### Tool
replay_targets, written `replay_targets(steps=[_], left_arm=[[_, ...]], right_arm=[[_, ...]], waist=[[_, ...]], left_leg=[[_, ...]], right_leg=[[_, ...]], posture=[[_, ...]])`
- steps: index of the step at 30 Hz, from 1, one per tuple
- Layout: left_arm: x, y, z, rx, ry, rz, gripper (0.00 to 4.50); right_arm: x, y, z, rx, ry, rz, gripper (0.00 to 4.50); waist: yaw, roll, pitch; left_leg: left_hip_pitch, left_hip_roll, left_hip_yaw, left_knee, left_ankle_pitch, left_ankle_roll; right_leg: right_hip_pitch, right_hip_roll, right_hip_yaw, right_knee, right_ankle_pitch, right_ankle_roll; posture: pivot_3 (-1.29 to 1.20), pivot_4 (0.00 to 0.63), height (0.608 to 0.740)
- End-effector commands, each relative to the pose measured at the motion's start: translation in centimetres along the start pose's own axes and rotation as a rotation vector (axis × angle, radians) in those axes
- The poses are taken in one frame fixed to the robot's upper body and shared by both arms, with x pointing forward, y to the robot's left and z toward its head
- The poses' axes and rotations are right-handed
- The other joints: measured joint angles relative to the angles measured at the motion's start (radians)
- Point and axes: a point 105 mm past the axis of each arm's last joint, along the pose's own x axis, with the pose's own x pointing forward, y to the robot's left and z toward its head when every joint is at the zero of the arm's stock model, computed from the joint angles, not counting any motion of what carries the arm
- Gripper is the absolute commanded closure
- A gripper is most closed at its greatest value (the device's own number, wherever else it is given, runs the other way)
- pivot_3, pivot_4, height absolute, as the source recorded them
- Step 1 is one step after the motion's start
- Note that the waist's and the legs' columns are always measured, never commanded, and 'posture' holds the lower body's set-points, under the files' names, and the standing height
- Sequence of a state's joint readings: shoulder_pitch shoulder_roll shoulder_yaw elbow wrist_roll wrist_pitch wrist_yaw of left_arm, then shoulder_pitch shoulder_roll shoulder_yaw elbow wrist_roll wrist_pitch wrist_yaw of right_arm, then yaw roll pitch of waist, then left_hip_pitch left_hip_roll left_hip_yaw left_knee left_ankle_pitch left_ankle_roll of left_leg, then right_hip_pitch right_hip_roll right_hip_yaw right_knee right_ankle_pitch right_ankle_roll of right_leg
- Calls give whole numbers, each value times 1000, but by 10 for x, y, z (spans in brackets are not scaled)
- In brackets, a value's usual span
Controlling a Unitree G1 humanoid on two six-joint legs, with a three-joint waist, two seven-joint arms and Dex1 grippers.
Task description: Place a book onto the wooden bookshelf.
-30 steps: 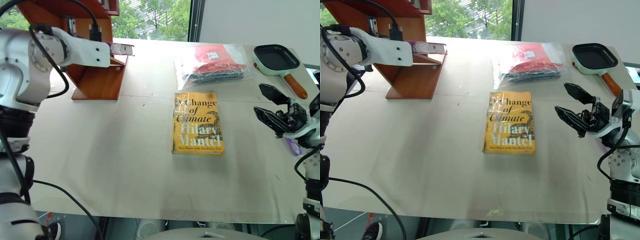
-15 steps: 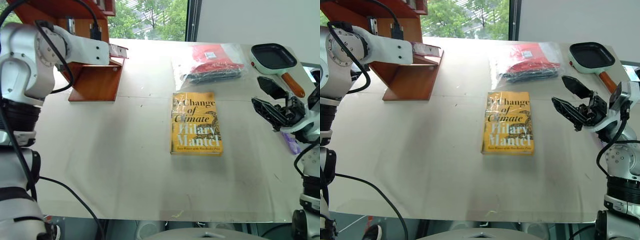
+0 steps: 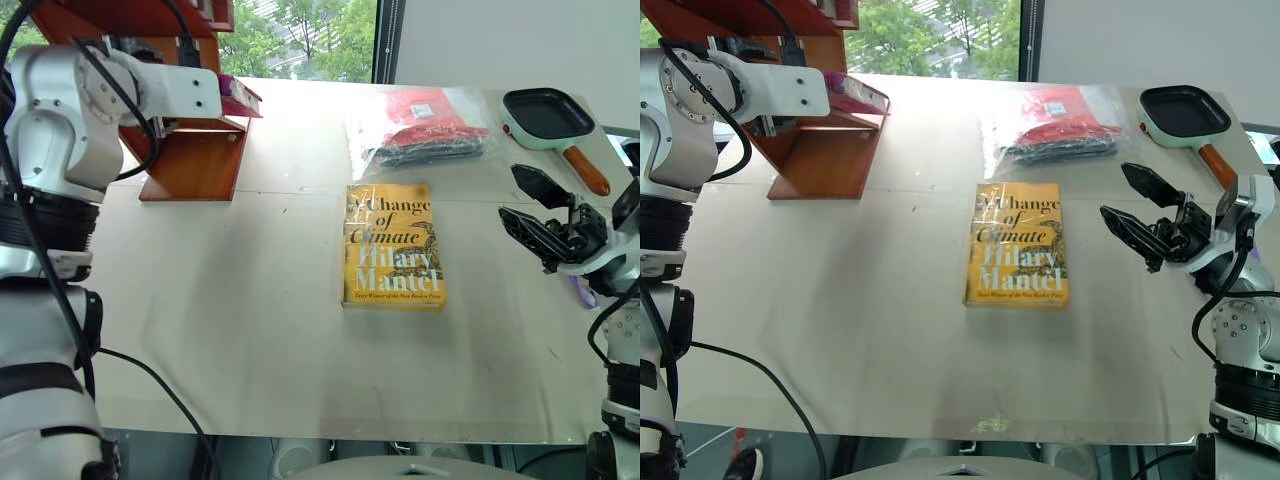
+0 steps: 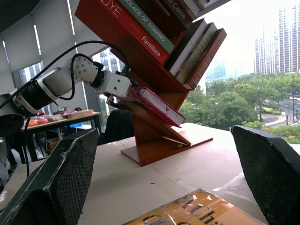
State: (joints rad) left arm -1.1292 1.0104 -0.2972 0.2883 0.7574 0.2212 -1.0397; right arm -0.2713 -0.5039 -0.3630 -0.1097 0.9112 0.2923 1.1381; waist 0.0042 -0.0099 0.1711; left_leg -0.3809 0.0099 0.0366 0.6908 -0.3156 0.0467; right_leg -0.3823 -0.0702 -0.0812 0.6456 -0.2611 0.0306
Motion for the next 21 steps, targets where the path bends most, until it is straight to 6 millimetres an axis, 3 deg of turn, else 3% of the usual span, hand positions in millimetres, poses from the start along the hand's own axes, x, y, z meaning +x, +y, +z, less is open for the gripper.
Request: replay_targets(steps=[1,7,12,16,19,21], left_arm=[[-36,19,-6,-110,-54,90,53],[-65,24,6,-352,-247,167,53],[-84,26,-6,-614,-389,110,53],[-113,28,22,-829,-678,-27,53],[-133,-4,53,-992,-947,-267,53],[-141,-21,68,-1059,-1085,-334,53]], right_arm=[[-6,2,11,-53,-16,4,0],[-15,-1,7,-47,18,8,0],[-16,-12,8,-52,21,5,0],[-17,-16,7,-64,39,25,0],[-21,-18,5,-63,43,26,0],[-25,-18,1,-61,53,22,0]], waist=[[3,0,0],[11,0,0],[8,0,0],[11,0,0],[10,1,-1],[10,1,-1]], left_leg=[[0,0,0,0,0,0],[-2,0,-2,3,0,0],[0,0,-3,9,-1,2],[0,0,-3,10,-1,2],[-1,0,-4,11,-1,2],[0,0,-4,12,-1,2]], right_leg=[[0,0,0,0,0,0],[0,0,-1,-2,0,0],[2,0,-1,1,0,0],[2,1,-1,3,0,0],[2,0,0,2,0,0],[5,-1,0,1,0,0]], posture=[[0,150,740],[0,150,740],[0,150,740],[0,150,740],[0,150,740],[0,150,740]])
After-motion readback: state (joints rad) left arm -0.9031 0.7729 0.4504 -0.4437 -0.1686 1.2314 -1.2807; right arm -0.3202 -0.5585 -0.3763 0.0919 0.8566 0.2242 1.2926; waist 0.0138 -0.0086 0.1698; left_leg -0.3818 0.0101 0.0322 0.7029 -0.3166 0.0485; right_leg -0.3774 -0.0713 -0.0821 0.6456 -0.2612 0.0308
